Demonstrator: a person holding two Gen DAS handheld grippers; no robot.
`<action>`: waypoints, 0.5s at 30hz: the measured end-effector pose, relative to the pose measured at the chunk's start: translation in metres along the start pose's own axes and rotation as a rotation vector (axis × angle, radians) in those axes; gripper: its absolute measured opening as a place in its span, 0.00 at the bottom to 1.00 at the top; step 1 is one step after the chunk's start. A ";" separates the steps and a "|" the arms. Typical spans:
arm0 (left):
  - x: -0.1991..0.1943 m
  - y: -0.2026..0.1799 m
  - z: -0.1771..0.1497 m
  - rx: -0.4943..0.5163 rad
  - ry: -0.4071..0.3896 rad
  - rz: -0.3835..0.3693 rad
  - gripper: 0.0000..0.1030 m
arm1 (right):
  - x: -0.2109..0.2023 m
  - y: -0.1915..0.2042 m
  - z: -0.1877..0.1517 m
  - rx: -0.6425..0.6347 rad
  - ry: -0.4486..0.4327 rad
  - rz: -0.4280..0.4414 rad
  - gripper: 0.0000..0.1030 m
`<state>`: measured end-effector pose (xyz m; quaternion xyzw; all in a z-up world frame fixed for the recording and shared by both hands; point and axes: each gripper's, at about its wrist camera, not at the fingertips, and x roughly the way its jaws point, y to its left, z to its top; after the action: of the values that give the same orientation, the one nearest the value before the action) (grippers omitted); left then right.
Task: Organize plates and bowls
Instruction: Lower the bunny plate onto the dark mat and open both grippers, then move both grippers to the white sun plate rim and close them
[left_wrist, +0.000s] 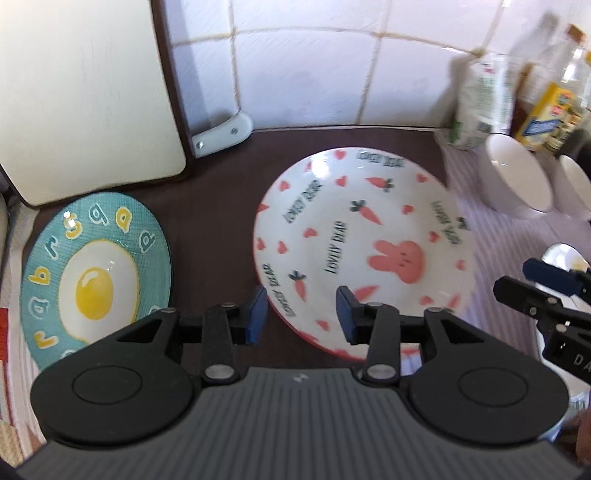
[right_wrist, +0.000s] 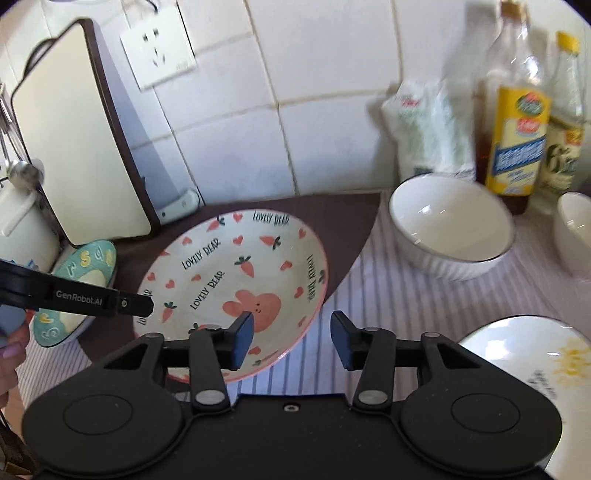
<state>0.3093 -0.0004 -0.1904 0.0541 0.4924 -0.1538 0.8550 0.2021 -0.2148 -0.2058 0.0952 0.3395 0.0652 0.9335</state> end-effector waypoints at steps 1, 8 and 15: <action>-0.007 -0.004 -0.001 0.014 0.001 0.000 0.45 | -0.007 0.000 0.000 -0.006 -0.005 -0.004 0.55; -0.057 -0.034 -0.007 0.117 -0.018 0.011 0.56 | -0.067 -0.009 -0.002 -0.034 -0.053 -0.056 0.61; -0.094 -0.060 -0.018 0.175 -0.037 -0.034 0.70 | -0.127 -0.016 -0.007 -0.038 -0.135 -0.113 0.71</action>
<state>0.2318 -0.0331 -0.1152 0.1174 0.4619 -0.2119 0.8532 0.1015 -0.2533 -0.1355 0.0627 0.2793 0.0124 0.9581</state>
